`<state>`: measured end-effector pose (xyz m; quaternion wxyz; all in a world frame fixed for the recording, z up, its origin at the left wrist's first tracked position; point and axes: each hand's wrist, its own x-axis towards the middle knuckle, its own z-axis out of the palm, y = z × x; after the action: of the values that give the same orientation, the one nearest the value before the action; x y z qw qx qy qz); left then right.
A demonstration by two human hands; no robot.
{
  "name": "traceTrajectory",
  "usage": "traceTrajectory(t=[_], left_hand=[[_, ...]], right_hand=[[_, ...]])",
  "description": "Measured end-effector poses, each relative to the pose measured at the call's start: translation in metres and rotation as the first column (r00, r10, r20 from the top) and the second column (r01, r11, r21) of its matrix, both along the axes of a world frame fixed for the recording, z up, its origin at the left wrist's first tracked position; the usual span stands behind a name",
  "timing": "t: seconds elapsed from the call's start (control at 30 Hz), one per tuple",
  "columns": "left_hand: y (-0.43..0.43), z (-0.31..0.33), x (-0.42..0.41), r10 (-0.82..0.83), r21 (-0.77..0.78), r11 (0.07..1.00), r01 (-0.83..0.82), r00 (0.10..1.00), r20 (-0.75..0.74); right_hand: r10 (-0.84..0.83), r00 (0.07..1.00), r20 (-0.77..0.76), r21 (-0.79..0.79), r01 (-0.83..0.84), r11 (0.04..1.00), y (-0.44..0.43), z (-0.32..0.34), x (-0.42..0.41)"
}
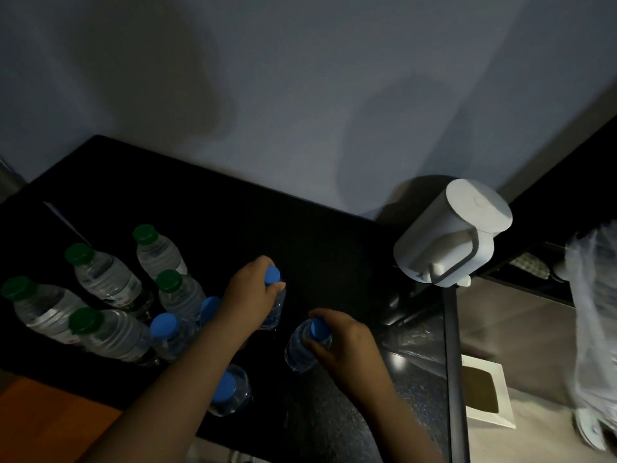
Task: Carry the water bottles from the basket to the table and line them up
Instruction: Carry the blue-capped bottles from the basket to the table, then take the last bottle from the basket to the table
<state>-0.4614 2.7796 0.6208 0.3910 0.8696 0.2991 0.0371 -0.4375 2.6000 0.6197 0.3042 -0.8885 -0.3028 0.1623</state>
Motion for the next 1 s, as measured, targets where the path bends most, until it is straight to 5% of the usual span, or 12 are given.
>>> traceTrajectory(t=[0.47,0.63,1.0], left_hand=[[0.009,0.016,-0.003,-0.175,0.074,0.981,0.182,0.981,-0.085],[-0.006,0.036,0.001,-0.275,0.123,0.954,0.274,0.961,-0.011],[-0.108,0.078,0.011,-0.711,0.135,0.694,0.707,0.703,-0.03]], right_hand=[[-0.039,0.987,0.157,-0.095,0.054,0.994,-0.018,0.016,-0.013],[-0.181,0.965,0.188,-0.206,0.219,0.954,-0.053,0.027,-0.015],[-0.545,0.82,0.176,-0.324,0.571,0.754,-0.155,0.053,-0.03]])
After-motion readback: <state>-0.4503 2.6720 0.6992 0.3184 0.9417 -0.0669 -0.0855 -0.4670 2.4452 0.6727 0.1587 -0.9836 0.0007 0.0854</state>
